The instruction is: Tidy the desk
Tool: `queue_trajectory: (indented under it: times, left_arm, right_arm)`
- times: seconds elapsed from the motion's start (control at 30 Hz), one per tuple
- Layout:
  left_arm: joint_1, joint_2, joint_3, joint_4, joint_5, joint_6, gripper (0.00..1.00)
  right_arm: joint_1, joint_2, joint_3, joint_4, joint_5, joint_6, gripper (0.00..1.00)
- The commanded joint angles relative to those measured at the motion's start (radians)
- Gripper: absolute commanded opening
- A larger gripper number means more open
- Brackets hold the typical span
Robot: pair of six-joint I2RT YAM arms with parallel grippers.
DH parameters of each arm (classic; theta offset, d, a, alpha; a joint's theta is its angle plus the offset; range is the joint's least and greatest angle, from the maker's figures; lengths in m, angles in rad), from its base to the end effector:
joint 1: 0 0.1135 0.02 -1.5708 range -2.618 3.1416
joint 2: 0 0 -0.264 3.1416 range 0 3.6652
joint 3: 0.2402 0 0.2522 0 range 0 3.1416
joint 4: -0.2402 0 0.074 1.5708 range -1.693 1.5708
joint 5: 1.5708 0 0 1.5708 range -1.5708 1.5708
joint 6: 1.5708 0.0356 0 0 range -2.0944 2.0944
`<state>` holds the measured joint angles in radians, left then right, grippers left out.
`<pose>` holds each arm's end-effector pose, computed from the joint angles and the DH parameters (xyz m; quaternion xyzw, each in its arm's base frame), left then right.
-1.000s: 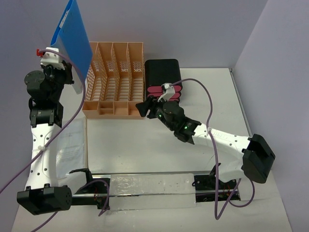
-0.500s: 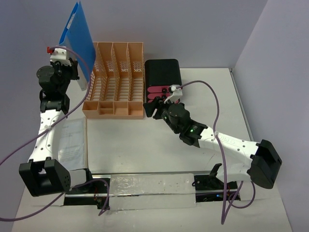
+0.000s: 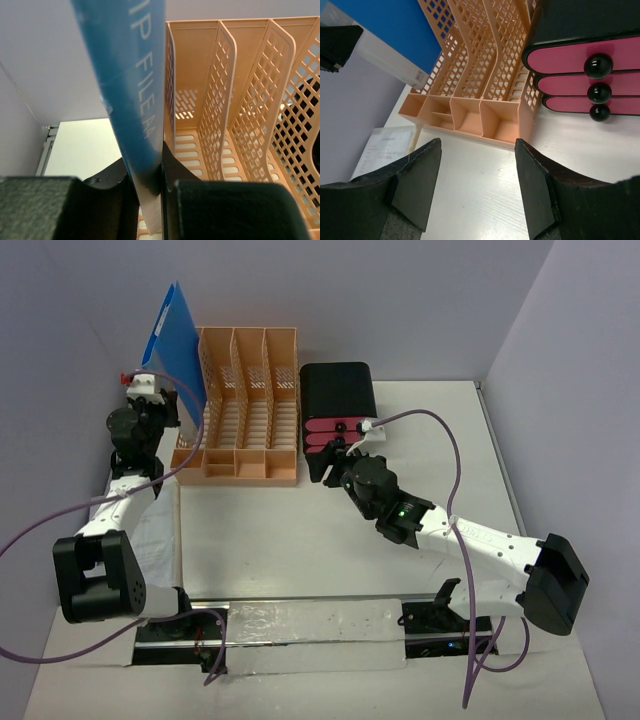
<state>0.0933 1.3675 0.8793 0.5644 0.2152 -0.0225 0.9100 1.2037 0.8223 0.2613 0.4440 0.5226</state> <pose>0.3190 0.0222 0.3184 0.0395 0.6792 -0.0471 0.7314 0.1841 0.2119 0.3117 0.0028 0.7444 0.3006 0.5963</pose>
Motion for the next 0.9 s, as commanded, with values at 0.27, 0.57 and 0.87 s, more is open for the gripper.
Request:
queue_trajectory:
  times: [0.27, 0.57, 0.87]
  left_arm:
    - [-0.004, 0.042, -0.072, 0.353, 0.006, 0.012, 0.0]
    - [-0.003, 0.105, -0.139, 0.403, -0.017, -0.008, 0.0]
    - [0.002, -0.035, -0.126, 0.123, -0.028, -0.042, 0.84]
  right_arm:
    - [0.0, -0.018, -0.01, 0.012, 0.042, -0.012, 0.68]
    - [0.001, -0.056, -0.036, 0.003, 0.047, 0.001, 0.68]
    - [0.001, -0.073, -0.059, -0.001, 0.029, 0.027, 0.68]
